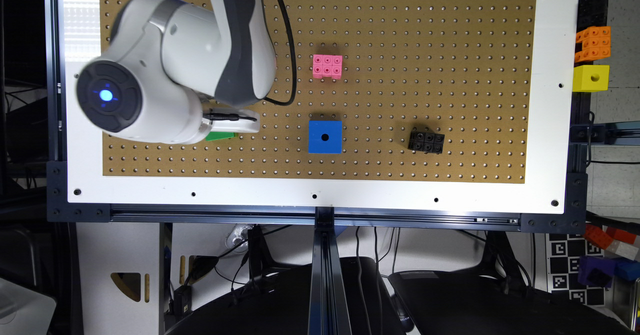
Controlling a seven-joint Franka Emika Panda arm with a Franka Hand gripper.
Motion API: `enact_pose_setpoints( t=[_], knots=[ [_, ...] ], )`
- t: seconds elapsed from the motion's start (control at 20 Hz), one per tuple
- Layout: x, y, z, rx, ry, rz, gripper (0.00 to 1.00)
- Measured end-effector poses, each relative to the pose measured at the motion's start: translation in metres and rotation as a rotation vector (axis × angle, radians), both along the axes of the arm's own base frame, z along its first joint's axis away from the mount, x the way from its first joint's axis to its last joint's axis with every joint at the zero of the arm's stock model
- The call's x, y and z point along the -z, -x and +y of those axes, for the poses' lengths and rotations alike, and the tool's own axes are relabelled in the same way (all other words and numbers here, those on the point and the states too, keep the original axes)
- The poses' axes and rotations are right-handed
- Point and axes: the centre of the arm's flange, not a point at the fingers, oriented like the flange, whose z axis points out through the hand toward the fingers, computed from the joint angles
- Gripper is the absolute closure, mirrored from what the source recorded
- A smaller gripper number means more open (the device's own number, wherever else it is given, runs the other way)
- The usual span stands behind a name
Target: Pick up green block.
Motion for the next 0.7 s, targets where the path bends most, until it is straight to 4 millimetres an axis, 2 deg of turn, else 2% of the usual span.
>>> enact_pose_setpoints(
  t=[0.3,0.35,0.7],
  knots=[
    [-0.0001,-0.0004,0.0003,-0.001,0.000,-0.001,0.00],
    [-0.0004,-0.0010,0.0003,-0.001,0.001,-0.002,1.00],
    [-0.0004,-0.0010,0.0003,-0.001,0.000,-0.002,1.00]
  ],
)
